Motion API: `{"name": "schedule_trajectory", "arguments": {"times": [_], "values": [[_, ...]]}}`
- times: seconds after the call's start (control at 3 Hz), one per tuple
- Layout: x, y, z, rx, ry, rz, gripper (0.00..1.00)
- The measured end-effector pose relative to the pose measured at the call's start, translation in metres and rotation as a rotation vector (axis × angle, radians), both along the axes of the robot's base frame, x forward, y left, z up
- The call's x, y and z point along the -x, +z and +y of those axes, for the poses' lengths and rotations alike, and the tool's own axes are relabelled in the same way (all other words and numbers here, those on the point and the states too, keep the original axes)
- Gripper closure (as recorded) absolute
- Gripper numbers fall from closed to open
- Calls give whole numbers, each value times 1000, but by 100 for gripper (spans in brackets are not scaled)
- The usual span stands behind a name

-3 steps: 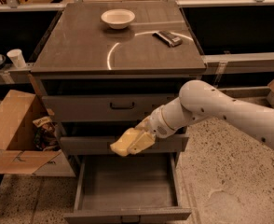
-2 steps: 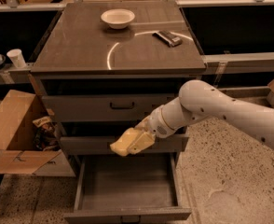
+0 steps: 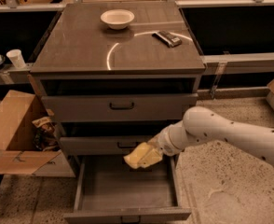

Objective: Place sponge into bottom drawer

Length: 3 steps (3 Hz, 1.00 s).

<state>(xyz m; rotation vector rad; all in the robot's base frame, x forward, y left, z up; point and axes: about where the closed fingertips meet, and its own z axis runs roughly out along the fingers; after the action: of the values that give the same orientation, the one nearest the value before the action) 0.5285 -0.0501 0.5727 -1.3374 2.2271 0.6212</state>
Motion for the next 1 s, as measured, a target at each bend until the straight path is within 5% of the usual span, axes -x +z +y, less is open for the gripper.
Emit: {"name": "schedule_trajectory", "arguments": {"times": [0.33,1.0], "values": [[0,-69,-28,52,-83,43,100],[-6,-198,-69,54,-185,199,100]]}}
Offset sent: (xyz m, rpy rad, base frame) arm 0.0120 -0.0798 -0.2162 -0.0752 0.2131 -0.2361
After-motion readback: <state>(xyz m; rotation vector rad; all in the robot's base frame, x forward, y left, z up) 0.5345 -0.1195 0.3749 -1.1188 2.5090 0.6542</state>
